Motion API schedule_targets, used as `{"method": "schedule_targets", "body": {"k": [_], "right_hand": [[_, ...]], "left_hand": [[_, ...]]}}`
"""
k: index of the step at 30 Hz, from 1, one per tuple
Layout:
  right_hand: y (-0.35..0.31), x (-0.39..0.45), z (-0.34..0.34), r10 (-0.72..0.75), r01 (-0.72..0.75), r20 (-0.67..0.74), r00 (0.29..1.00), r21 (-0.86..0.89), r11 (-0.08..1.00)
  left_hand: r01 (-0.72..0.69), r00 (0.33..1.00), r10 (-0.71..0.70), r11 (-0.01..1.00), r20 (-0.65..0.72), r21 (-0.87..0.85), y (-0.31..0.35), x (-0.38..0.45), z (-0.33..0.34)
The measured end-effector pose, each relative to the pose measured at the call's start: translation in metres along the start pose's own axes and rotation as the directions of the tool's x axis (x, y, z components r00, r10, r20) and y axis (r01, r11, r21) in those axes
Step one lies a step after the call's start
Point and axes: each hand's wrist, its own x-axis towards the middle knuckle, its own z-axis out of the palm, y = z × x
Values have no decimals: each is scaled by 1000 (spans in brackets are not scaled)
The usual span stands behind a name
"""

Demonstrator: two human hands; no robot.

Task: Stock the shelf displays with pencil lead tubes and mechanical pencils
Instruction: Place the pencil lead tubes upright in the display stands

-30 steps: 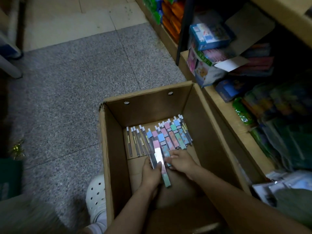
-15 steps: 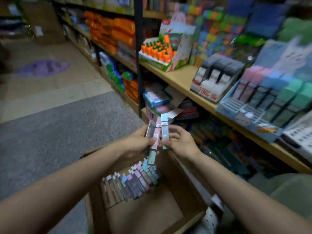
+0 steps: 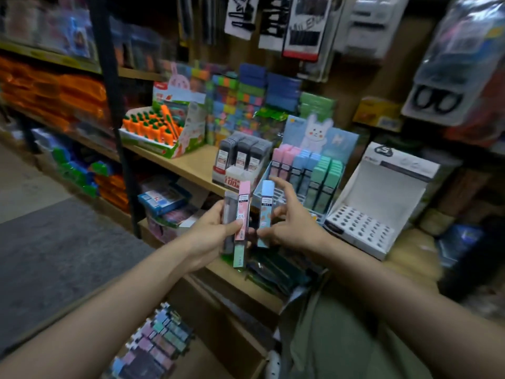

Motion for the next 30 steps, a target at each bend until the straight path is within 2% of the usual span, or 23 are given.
{"method": "schedule_targets", "body": {"k": [6, 11, 15, 18, 22, 30], "right_hand": [[-13, -2, -25, 1, -42, -231, 973, -172, 984], [-35, 2, -60, -190, 80, -312, 931, -334, 939], [-57, 20, -95, -314, 92, -389, 866, -493, 865], [-63, 39, -109, -365, 77, -391, 845, -586, 806], [-55, 59, -114, -360, 29, -328, 874, -703, 710], [-32, 74, -113, -263, -51, -333, 905, -701, 711]], "left_hand": [[-35, 997, 38, 998, 69, -49, 1, 10, 10], [-72, 995, 76, 994, 58, -82, 7, 17, 9], [-85, 995, 90, 992, 49, -96, 12, 22, 6], [-80, 996, 84, 991, 36, -112, 13, 24, 4], [-84, 996, 88, 988, 21, -131, 15, 28, 3], [-84, 996, 90, 984, 30, -154, 19, 32, 2]]}}
